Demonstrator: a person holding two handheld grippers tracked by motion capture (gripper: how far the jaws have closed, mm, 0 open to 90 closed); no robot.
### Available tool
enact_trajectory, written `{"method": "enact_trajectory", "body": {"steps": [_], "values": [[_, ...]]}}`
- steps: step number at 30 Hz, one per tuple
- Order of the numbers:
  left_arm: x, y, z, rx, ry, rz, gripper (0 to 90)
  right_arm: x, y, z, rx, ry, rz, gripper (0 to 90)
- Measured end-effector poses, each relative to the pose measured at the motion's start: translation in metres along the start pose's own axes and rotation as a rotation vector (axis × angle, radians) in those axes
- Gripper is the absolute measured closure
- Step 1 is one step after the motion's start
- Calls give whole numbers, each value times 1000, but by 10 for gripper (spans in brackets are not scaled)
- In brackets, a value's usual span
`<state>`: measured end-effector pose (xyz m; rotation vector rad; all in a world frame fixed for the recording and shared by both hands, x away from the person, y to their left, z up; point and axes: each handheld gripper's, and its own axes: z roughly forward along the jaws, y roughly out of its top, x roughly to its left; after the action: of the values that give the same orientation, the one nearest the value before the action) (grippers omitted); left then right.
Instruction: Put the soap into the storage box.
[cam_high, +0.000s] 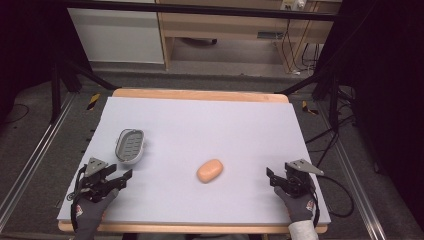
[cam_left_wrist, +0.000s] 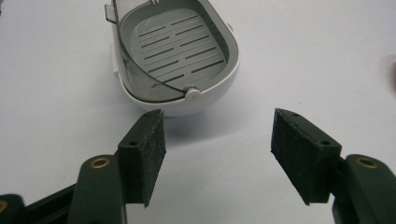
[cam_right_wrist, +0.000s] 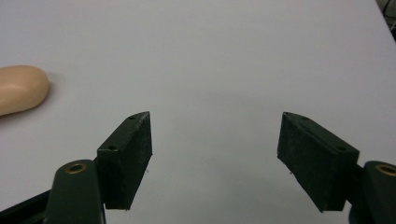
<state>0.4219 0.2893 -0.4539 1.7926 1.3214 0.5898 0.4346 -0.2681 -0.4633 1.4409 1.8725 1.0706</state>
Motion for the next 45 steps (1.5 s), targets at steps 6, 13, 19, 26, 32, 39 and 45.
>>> {"method": "enact_trajectory", "body": {"steps": [6, 13, 19, 26, 32, 39, 45], "values": [[-8, 4, -3, -10, -14, -10, 357, -3, 2, -4, 3, 26, 22, 271], [-19, 9, -4, -24, -40, 13, 353, 0, 0, -4, 7, 33, 12, 336], [-27, 12, -2, -18, -54, 28, 333, 4, -2, 1, 41, 22, -25, 396], [-36, 16, -5, -29, -86, 46, 324, 6, 0, -1, 37, 34, -31, 440], [-42, 21, -5, -32, -110, 55, 313, 13, 2, 0, 48, 45, -44, 464], [-45, 29, -7, -48, -122, 63, 304, 18, 3, 4, 59, 37, -83, 493], [-52, 41, -3, -60, -145, 77, 298, 20, 5, 4, 57, 39, -82, 496]]}}
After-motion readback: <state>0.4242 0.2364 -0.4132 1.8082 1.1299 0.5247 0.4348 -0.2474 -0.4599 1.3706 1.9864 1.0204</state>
